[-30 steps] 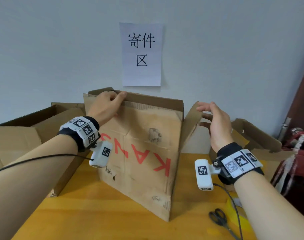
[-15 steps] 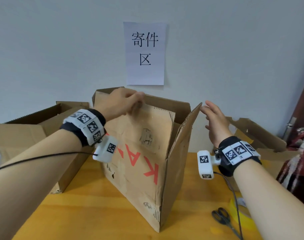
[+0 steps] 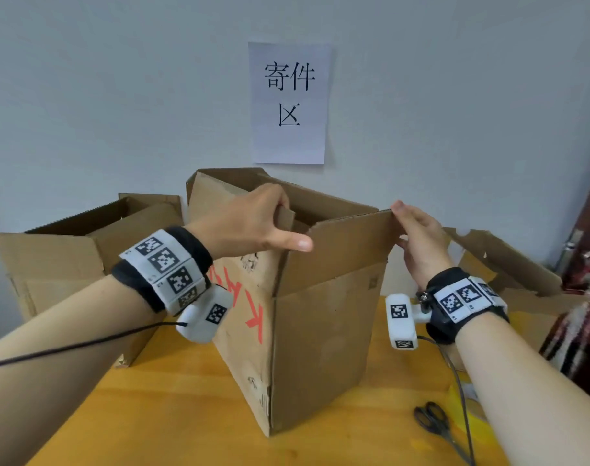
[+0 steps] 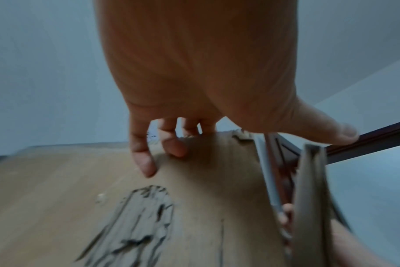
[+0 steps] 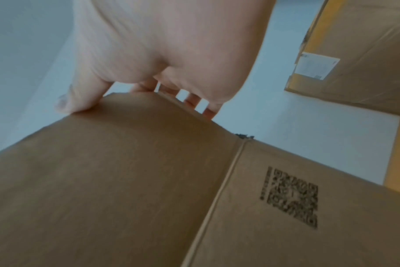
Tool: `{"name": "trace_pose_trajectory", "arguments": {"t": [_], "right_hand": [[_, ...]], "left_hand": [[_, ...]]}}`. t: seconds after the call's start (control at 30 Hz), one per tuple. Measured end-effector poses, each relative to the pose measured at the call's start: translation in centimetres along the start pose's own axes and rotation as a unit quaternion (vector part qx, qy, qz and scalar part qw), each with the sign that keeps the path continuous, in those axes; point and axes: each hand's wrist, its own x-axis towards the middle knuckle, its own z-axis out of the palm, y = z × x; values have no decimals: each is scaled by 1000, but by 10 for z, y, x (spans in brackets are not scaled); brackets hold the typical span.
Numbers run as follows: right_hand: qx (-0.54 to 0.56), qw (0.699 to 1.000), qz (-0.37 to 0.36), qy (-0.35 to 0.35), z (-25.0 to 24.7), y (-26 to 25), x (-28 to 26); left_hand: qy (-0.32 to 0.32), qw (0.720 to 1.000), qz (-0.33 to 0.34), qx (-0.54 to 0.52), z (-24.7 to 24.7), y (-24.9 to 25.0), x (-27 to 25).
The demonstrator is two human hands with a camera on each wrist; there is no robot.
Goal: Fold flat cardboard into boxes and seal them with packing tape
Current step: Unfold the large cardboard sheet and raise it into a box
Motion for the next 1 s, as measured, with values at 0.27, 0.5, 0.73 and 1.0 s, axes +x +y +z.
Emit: {"name": "trace_pose_trajectory", "arguments": {"t": [0.27,0.5,0.73,1.0], "right_hand": [[-58,990,-128,-26,17,-7,-23],[-269,942,-196,-52,32,-10,-35],[-495,837,-231,22,52,-9,-39],[-605,777,-155,-76,85,-7,-58]], "left_hand": [[24,999,-37,-18,-28,-42,-32],[63,997,-48,-22,-47,-68,-62],[135,990,-44,1,-33,-66,-71],[164,984,-25,61,-14,-63,-60]]}}
